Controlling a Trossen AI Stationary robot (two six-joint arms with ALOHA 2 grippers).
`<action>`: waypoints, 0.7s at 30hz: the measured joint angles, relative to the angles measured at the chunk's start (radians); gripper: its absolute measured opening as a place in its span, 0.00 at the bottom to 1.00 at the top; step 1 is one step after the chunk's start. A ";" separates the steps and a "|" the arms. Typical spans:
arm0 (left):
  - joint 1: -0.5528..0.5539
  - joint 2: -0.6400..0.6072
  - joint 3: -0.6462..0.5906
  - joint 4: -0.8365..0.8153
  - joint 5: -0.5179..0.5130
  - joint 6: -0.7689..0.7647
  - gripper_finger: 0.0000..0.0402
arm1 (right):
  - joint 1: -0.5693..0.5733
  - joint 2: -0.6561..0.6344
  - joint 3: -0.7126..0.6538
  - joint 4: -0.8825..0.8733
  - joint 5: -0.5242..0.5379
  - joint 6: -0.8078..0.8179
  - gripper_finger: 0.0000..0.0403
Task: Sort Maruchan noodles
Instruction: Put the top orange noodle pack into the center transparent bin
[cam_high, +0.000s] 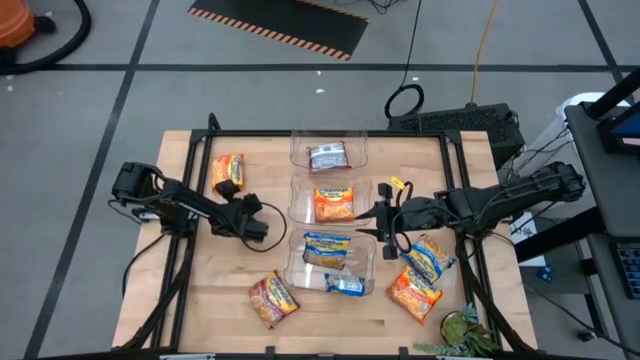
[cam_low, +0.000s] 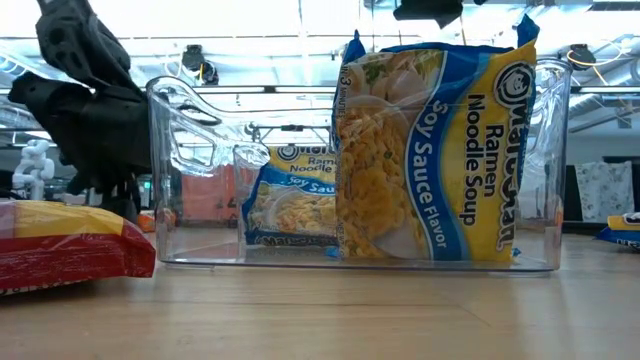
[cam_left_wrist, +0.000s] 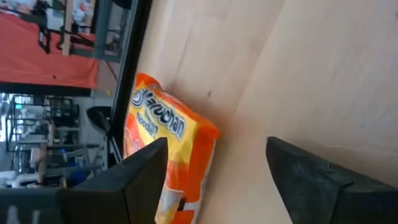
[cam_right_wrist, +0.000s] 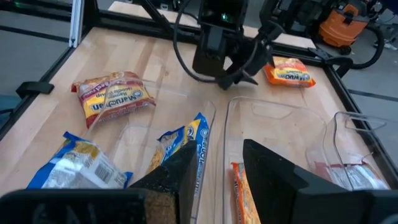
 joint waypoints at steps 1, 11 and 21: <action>-0.002 0.001 0.001 -0.001 -0.010 -0.007 0.69 | 0.000 0.000 0.000 -0.008 0.000 0.000 0.31; 0.105 0.002 0.001 -0.003 0.046 -0.053 0.58 | 0.000 0.000 0.000 -0.022 0.000 0.000 0.31; 0.152 0.001 0.001 0.012 0.096 -0.005 0.39 | 0.000 0.000 0.000 -0.022 0.000 0.002 0.31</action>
